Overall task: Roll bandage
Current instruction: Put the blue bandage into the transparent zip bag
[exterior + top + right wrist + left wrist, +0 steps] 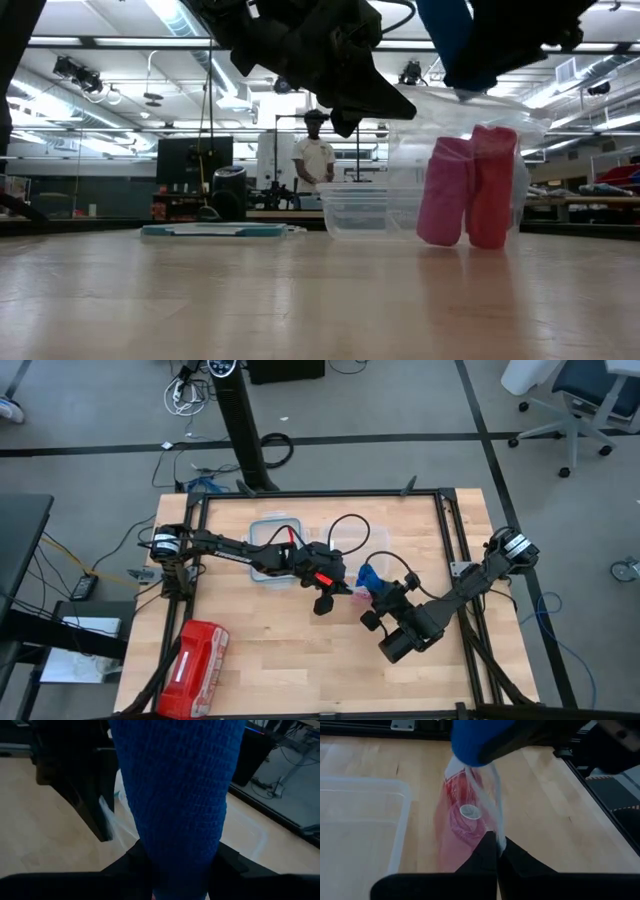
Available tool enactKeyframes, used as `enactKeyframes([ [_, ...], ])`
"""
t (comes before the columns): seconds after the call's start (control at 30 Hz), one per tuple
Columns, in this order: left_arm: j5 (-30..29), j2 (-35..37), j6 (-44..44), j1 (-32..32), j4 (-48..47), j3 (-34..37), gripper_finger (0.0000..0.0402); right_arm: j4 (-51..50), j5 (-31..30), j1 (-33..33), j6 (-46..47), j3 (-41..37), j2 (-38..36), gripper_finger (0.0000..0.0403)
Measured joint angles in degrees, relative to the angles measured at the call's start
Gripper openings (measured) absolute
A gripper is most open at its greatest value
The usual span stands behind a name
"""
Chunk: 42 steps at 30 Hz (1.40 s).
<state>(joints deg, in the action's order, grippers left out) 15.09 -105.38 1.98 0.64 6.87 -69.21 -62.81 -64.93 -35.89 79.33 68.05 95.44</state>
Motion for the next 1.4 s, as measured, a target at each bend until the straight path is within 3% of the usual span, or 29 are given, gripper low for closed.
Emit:
enactKeyframes([
  [0.33, 0.00, 0.00, -0.37, 0.00, -0.04, 0.00, 0.0000, 16.72, -0.32, 3.29, -9.35, -3.91, 0.00, 0.0127],
  [0.47, 0.02, 0.00, -0.46, -0.02, -0.80, 0.00, 0.0000, 23.54, 3.11, 4.34, -16.11, -3.93, -0.11, 0.0127],
  [0.77, -1.84, 0.00, -1.50, -0.02, -1.13, 0.02, 0.0000, 24.54, 8.89, 3.38, -11.31, -3.45, -1.79, 0.0128],
  [1.1, -1.81, 0.00, -0.45, 0.00, -0.78, 0.02, 0.0000, 25.12, 9.58, 2.90, -12.13, -3.45, -2.06, 0.0128],
  [1.23, -1.77, 0.00, -0.42, -0.02, -0.63, 0.02, 0.0000, 25.73, 14.34, 2.88, -11.93, -3.45, -2.10, 0.0128],
  [1.4, -1.75, 0.00, -0.25, 0.00, -0.25, 0.02, 0.0000, 25.83, 12.92, 3.04, -12.05, -3.45, -2.10, 0.0128],
])
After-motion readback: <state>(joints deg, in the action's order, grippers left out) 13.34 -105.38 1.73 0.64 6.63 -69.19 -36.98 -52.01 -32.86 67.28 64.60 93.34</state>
